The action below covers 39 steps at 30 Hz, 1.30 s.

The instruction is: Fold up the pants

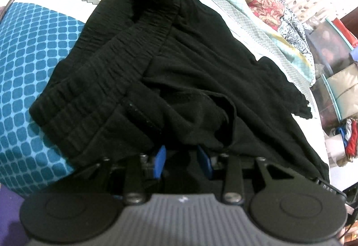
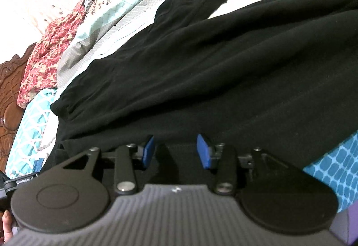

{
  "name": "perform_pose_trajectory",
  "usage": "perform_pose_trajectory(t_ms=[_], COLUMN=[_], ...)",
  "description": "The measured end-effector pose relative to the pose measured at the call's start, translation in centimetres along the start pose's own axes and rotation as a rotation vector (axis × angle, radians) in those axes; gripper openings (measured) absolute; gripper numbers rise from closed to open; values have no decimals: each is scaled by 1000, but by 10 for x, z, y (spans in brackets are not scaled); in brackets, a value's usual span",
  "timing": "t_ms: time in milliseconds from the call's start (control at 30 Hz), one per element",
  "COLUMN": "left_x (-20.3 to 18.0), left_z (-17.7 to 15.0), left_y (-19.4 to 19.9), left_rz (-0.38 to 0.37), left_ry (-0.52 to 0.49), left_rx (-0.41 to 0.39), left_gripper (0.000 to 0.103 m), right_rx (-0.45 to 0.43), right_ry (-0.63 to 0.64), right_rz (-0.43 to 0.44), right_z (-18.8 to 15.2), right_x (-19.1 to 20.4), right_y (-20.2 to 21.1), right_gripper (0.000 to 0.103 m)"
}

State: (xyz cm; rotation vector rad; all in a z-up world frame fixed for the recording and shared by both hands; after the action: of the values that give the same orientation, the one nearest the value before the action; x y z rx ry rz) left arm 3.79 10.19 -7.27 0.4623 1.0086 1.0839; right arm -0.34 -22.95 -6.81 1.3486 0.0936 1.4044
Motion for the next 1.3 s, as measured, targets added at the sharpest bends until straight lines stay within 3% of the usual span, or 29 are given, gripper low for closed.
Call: perform_pose_trajectory(t_ms=[1067, 1200, 1300], left_x=[-2, -7, -9], left_z=[4, 33, 76], left_y=[1, 35, 61], left_rz=[-12, -125, -91], left_ry=[12, 15, -65], left_rx=[2, -116, -208], left_gripper=[33, 32, 35], right_rx=[21, -12, -92], right_ry=[26, 66, 132], right_rz=[10, 77, 65], right_z=[3, 25, 66], right_x=[-1, 15, 29], right_y=[5, 27, 49], right_gripper=[46, 47, 47])
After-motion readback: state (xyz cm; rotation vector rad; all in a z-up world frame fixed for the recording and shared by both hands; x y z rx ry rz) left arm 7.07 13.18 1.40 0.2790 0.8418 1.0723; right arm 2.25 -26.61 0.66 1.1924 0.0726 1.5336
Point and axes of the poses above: each gripper's, at about its wrist camera, not at the fingertips, and y roughly against the way its jaws point, x to its left, z to its top, the point moved 9 cm from there along -y, roughly the way its jaws point, and after that the axes turned 14 degrees about -y, right-handed, at the moved point
